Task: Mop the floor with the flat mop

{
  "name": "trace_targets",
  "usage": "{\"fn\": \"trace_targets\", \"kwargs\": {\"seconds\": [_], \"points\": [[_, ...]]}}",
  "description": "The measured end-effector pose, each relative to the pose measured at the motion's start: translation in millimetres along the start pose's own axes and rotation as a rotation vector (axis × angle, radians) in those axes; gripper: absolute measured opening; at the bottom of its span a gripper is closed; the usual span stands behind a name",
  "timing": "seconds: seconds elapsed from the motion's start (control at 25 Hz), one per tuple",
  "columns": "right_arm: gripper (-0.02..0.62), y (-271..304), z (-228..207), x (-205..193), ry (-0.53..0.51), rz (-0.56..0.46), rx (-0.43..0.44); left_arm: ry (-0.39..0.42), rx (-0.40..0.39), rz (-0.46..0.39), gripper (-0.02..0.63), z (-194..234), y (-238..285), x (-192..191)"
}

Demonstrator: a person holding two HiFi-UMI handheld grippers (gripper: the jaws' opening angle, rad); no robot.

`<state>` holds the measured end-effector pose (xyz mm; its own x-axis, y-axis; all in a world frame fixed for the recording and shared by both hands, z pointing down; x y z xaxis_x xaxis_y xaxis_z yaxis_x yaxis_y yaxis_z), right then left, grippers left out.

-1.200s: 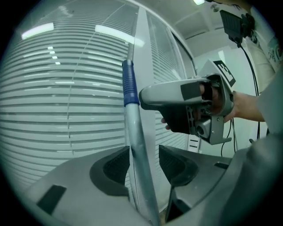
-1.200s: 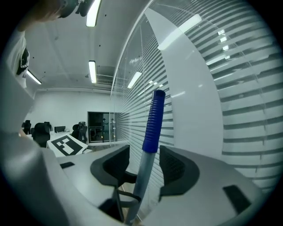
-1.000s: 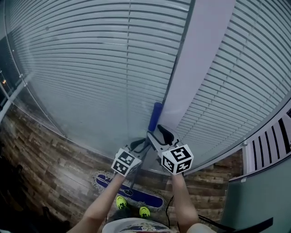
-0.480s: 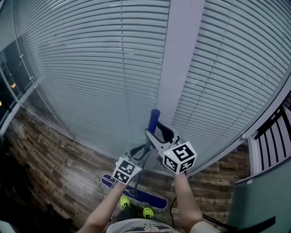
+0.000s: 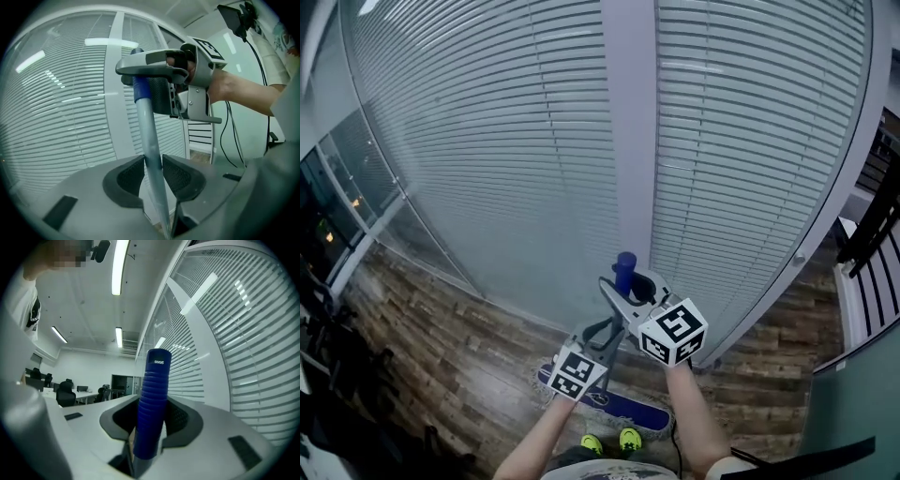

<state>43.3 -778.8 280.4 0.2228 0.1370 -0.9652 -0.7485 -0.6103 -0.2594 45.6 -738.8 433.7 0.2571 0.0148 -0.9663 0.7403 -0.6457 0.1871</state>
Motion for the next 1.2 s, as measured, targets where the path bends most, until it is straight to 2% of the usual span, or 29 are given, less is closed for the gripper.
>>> {"fn": "trace_targets", "kwargs": {"seconds": [0.16, 0.32, 0.44, 0.56, 0.72, 0.88, 0.96, 1.08, 1.2], "points": [[0.120, -18, 44, 19, 0.058, -0.063, 0.060, 0.021, -0.056, -0.005, 0.114, -23, -34, 6], [0.115, -46, 124, 13, 0.059, -0.090, 0.119, 0.082, -0.108, -0.088, 0.139, -57, -93, 6], [0.112, -57, 175, 16, 0.047, -0.076, 0.152, 0.117, -0.145, -0.120, 0.152, -76, -131, 17], [0.112, -76, 240, 11, 0.015, -0.041, 0.205, 0.064, -0.169, -0.160, 0.144, -107, -180, 12], [0.112, -98, 339, 2, -0.034, -0.049, 0.248, -0.006, -0.172, -0.224, 0.126, -142, -261, -6], [0.112, -125, 430, -9, -0.073, -0.057, 0.302, -0.015, -0.163, -0.226, 0.126, -181, -334, -28], [0.114, -135, 469, -10, -0.106, -0.094, 0.335, -0.050, -0.150, -0.222, 0.126, -198, -364, -39], [0.114, -149, 508, -15, -0.118, -0.098, 0.356, -0.101, -0.128, -0.215, 0.126, -217, -394, -52], [0.117, -167, 521, -18, -0.108, -0.083, 0.344, -0.103, -0.140, -0.196, 0.126, -236, -403, -57]]}}
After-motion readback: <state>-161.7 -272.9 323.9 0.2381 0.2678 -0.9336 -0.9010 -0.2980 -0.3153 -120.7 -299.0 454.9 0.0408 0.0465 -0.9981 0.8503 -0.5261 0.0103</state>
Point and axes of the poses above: the fingertips, and each gripper's own axes: y forward along the fingers, z to its left, x out of its top, the point moved 1 cm from there along -y, backward along the fingers, and after that the axes turned 8 degrees about -z, right-handed, at the moved point
